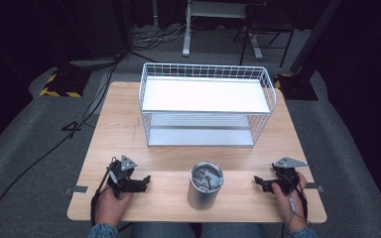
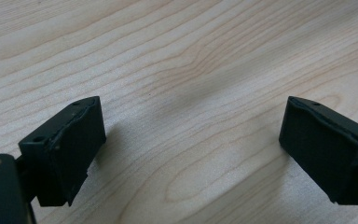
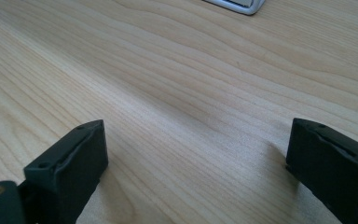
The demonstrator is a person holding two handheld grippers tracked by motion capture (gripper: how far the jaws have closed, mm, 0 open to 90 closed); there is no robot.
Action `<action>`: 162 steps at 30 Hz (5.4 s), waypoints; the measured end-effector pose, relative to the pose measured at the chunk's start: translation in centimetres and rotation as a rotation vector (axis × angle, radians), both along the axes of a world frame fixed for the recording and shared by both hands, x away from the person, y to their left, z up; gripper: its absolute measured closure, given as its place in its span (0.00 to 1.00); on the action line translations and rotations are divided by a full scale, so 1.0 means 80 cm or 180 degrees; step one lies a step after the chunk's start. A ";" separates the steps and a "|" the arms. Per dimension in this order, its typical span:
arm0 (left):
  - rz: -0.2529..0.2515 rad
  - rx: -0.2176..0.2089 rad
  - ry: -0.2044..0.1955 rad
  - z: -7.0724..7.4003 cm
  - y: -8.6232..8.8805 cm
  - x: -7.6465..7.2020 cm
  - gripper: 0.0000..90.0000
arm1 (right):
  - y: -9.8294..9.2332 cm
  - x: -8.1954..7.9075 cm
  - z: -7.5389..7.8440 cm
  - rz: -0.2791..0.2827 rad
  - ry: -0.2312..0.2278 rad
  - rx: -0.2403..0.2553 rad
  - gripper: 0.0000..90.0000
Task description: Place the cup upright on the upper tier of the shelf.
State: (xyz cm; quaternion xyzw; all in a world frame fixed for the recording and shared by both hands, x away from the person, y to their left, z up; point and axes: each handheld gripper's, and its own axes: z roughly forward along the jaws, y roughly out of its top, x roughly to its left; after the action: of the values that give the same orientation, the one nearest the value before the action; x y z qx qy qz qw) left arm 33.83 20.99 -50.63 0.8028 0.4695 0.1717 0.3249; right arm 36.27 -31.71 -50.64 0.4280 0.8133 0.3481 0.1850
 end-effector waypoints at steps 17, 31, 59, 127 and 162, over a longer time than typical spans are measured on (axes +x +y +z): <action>-0.0022 0.0028 -0.0005 0.000 0.003 0.004 0.08 | 0.000 0.000 0.000 -0.0001 0.0001 0.0001 0.06; -0.0032 -0.0014 -0.0151 0.011 0.006 -0.013 0.10 | 0.000 0.000 0.000 0.0000 0.0001 0.0000 0.06; -0.0732 -0.0858 -0.0713 0.074 -0.026 -0.080 0.10 | 0.000 0.000 0.000 0.0000 0.0000 0.0000 0.06; -0.1877 -0.1114 -0.0861 0.028 -0.194 -0.048 0.02 | 0.000 0.000 0.000 -0.0002 0.0002 -0.0001 0.06; -0.1713 -0.1011 -0.0921 0.071 -0.167 -0.056 0.04 | 0.000 0.000 0.000 -0.0048 -0.0003 -0.0028 0.05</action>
State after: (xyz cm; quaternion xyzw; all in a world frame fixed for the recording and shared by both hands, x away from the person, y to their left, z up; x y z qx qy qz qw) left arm 29.33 7.60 -44.94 0.8046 0.2109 0.1167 0.5427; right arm 36.29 -31.69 -50.63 0.4332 0.8115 0.3433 0.1898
